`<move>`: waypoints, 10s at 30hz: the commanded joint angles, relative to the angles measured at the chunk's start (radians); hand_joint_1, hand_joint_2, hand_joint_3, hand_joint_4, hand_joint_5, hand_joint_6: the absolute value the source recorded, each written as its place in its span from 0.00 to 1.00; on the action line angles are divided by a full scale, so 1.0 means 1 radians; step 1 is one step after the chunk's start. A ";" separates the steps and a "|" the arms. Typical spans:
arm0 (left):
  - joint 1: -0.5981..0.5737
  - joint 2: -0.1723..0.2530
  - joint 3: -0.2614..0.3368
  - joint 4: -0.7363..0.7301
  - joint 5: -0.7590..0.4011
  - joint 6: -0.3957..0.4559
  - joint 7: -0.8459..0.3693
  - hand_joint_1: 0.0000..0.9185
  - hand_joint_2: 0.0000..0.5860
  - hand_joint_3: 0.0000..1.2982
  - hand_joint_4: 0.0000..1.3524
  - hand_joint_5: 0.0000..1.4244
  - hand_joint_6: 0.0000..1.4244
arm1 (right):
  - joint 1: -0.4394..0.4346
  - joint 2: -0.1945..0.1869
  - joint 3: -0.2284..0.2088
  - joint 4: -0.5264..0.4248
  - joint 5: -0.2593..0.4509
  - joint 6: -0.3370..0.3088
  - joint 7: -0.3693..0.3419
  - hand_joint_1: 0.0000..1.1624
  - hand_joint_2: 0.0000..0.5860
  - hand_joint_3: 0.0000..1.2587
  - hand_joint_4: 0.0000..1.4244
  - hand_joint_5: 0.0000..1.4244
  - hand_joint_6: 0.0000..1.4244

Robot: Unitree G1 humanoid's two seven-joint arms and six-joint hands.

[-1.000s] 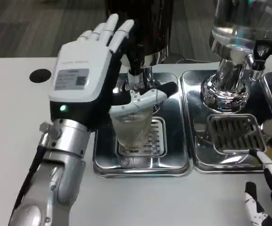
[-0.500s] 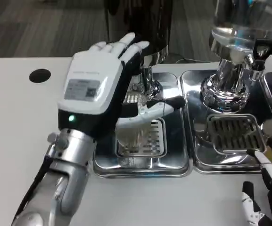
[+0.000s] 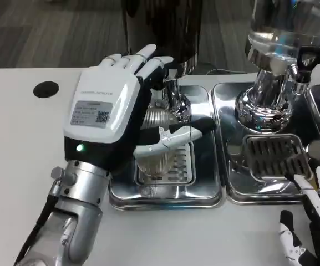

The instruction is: Grasp the cup under the faucet to collect the drink, then remove the cup.

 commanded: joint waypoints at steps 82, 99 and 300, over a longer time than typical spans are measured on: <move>0.113 -0.021 0.021 0.030 0.045 -0.018 0.160 0.00 0.16 0.43 0.32 0.41 0.42 | 0.017 0.002 0.004 -0.035 -0.005 0.018 0.026 0.21 0.87 0.15 0.00 0.00 0.06; 0.128 -0.018 0.023 0.008 0.056 -0.014 0.154 0.00 0.16 0.43 0.32 0.41 0.42 | 0.023 -0.002 0.001 -0.039 -0.004 0.011 0.022 0.22 0.87 0.16 0.00 0.00 0.06; 0.556 0.100 0.248 0.369 -0.194 -0.350 0.495 0.00 0.28 0.64 0.12 0.17 0.14 | -0.601 0.292 0.052 0.289 0.429 -0.051 0.402 0.73 0.35 0.57 0.56 0.39 0.33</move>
